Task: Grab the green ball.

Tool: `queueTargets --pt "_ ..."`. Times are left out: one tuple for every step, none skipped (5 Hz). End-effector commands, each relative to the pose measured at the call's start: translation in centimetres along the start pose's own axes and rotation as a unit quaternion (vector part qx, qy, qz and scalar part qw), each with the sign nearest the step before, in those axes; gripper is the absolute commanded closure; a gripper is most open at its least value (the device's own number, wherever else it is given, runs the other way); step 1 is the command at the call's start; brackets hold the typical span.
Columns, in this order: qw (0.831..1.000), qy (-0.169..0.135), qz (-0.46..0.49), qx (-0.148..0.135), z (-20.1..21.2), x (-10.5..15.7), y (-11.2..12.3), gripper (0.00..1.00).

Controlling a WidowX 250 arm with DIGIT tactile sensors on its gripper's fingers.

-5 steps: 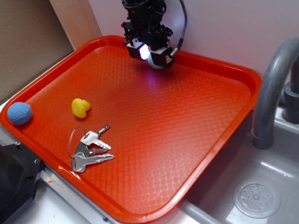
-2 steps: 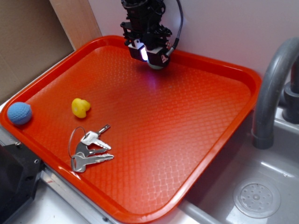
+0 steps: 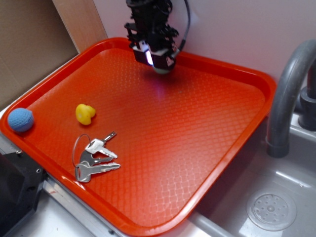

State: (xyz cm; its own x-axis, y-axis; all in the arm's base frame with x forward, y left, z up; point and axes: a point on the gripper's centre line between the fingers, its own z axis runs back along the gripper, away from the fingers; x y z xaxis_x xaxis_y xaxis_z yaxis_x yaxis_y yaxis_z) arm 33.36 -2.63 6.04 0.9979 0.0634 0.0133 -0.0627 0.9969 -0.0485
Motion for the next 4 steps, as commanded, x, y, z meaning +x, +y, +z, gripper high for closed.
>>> queueTargets --pt "0.997 -0.07 0.02 0.0 8.5 -4.3 3.6 1.0" --pt "0.998 -0.059 0.027 0.0 12.0 -8.4 4.7 1.0" --pt "0.997 -0.065 0.035 -0.008 16.5 -11.5 5.6 1.0" --pt "0.996 -0.067 0.059 -0.026 19.4 -13.2 7.0 1.0"
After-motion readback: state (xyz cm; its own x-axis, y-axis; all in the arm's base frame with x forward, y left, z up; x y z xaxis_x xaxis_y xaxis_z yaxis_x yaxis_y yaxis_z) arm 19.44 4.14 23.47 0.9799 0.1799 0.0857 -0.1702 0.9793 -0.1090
